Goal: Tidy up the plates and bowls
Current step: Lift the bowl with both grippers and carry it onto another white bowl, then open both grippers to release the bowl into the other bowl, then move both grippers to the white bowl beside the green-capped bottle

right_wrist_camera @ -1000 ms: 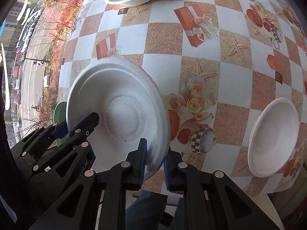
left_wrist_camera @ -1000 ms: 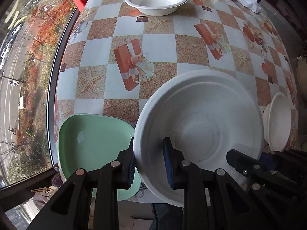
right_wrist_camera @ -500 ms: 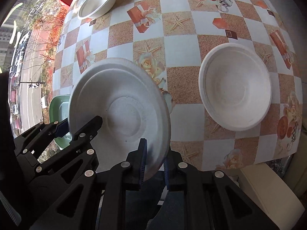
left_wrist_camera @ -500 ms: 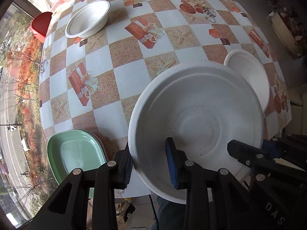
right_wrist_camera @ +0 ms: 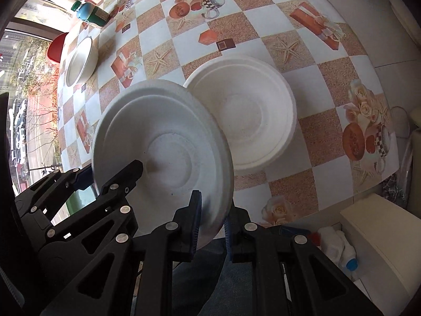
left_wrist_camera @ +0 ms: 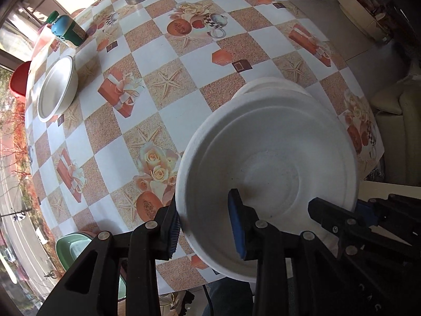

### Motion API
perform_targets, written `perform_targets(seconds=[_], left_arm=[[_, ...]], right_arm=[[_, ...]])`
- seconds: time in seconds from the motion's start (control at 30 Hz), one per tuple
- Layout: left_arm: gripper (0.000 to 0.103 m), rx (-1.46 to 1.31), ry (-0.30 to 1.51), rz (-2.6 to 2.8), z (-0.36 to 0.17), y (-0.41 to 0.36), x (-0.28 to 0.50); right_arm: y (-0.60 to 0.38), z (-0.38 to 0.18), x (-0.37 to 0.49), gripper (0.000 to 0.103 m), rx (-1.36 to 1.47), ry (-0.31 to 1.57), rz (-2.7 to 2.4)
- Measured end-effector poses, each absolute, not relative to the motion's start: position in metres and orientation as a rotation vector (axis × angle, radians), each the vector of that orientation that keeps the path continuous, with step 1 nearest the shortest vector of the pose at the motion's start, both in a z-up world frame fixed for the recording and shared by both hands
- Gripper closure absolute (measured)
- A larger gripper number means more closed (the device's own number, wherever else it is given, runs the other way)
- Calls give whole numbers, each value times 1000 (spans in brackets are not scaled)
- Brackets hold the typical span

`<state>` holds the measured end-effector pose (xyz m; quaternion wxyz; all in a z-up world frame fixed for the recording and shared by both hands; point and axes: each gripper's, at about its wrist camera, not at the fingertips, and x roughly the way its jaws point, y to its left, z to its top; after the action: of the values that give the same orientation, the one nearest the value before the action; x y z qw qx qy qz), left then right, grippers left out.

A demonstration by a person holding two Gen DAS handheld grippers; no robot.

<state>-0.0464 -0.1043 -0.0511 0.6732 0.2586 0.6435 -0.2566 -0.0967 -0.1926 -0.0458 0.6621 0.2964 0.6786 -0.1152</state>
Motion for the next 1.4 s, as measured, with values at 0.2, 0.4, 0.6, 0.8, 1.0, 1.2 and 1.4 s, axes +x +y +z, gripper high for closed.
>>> perform_targets(seconds=[0.2,0.4,0.6,0.8,1.0,1.2,1.4], left_arm=[[68,598,1458,-594,-59,-130,-40],[63,573,1470,-593,-65,-147,-29],[22,531,1454,-551,-63,-139,-15],[20,442,1464,-506,-54,-98,-1],[20,392,1516,-419,-65,-54,-3],[20,368,1549,-388,-71,-28,-16],[20,353,1519,-402,-58,-15,-21]], right_arm=[[-218,-54,-96,86,694,1532,-303],[-237,-61,-87,86,689,1531,-311],[-251,-67,-76,86,661,1532,-330],[-273,-70,-80,25,702,1517,-393],[-277,-69,-89,11,716,1514,-446],[-264,-66,-92,11,677,1523,-456],[-248,-58,-87,11,658,1509,-437]])
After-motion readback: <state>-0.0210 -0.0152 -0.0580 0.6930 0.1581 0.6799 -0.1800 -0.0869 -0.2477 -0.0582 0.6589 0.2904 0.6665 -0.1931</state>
